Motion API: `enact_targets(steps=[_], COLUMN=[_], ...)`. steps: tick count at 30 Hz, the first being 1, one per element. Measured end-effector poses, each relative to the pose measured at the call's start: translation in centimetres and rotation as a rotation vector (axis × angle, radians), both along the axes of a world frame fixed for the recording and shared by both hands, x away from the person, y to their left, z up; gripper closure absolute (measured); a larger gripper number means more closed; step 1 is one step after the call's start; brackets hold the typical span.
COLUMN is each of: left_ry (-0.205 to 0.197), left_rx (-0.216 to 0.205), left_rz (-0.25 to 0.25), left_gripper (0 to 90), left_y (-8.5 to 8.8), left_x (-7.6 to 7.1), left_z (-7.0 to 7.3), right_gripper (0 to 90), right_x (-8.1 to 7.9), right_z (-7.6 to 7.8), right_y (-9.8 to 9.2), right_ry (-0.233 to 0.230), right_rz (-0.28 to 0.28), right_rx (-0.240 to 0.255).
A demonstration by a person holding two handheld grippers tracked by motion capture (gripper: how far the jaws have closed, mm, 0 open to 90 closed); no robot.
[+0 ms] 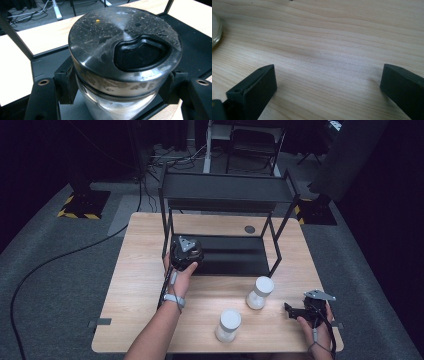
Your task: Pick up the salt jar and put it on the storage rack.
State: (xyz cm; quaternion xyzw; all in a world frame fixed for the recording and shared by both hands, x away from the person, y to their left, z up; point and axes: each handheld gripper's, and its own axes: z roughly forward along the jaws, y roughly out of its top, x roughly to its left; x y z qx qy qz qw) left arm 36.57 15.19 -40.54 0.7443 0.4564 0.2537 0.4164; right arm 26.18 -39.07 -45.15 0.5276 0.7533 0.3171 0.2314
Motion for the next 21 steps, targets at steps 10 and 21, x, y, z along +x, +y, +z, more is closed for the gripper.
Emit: enact_targets(steps=[10, 21], left_ry=[0.042, 0.062], left_rx=[0.010, 0.028], left_rz=[0.008, 0.002], left_gripper=[30.0, 29.8], left_y=[-0.6, -0.4], left_x=[1.6, 2.1], left_z=[-0.9, -1.2], right_gripper=[0.4, 0.4], right_x=[0.0, 0.0], right_z=[0.0, 0.0], right_y=[0.0, 0.0], right_ry=[0.000, 0.000], right_rz=[0.004, 0.007], right_rx=[0.000, 0.000])
